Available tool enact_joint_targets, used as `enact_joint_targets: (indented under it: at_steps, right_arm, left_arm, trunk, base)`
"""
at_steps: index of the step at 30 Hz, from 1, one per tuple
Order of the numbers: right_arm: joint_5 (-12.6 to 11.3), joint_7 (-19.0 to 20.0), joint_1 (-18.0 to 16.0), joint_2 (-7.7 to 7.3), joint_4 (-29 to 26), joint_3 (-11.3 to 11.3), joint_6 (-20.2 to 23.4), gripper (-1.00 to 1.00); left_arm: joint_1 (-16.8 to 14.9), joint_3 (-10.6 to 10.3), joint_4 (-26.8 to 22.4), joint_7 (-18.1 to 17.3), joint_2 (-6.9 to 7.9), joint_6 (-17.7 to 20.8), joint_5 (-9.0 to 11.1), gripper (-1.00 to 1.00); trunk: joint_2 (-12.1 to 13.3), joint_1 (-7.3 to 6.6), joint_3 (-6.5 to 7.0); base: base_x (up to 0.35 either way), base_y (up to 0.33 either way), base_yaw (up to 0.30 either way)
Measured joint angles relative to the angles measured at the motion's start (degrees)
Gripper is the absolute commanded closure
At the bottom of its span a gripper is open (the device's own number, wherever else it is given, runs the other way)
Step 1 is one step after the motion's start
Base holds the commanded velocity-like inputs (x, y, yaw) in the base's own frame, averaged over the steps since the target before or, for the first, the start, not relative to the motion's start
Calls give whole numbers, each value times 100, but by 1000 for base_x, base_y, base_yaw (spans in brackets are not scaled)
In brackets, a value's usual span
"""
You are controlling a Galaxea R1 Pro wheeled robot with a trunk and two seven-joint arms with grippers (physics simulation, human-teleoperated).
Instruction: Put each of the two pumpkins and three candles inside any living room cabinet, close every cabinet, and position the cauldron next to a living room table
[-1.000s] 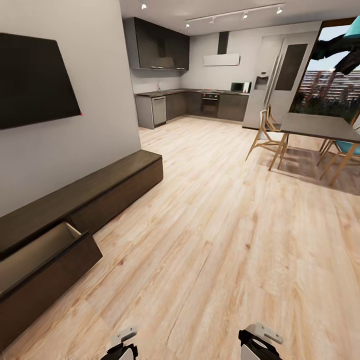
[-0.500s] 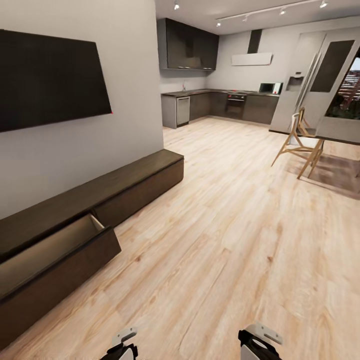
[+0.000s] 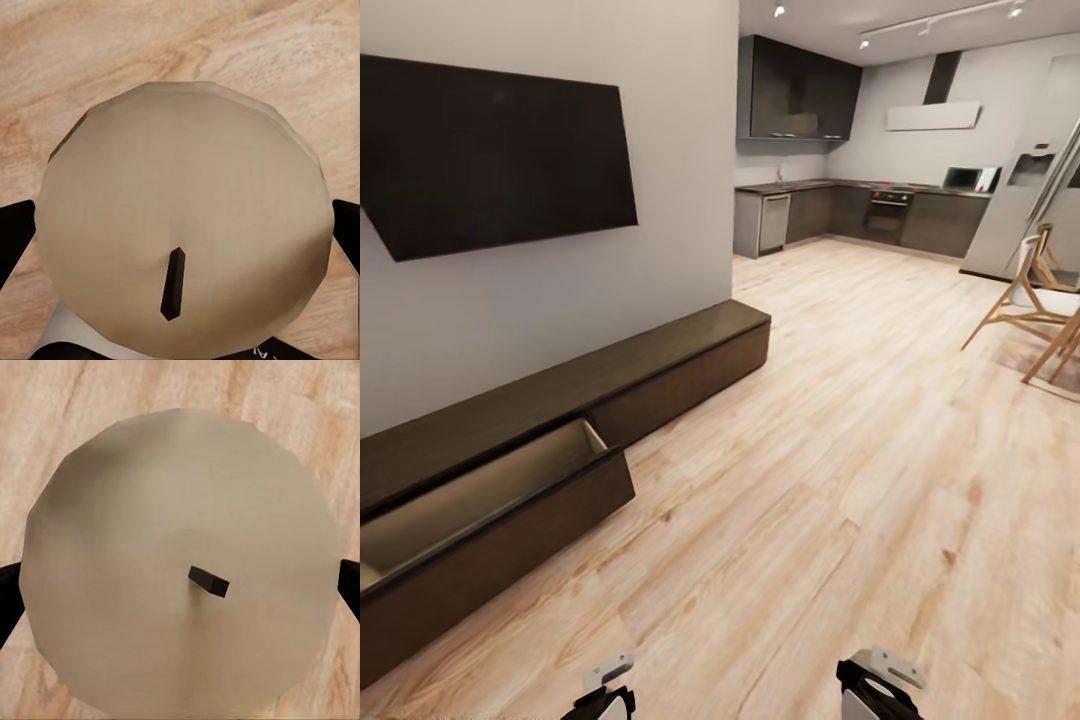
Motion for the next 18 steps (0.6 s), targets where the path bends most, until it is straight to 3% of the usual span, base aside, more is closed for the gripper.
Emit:
enact_joint_targets:
  at_steps: [11, 18]
  right_arm:
    - [0, -1, 0, 0, 0, 6, 0, 100]
    - [0, 1, 0, 4, -1, 6, 0, 100]
  left_arm:
    - [2, 1, -1, 0, 0, -3, 2, 100]
    - [2, 1, 2, 1, 0, -3, 8, 100]
  trunk:
    - [0, 0, 0]
    - [0, 2, 0]
  base:
    - [177, -123, 289]
    - [54, -53, 289]
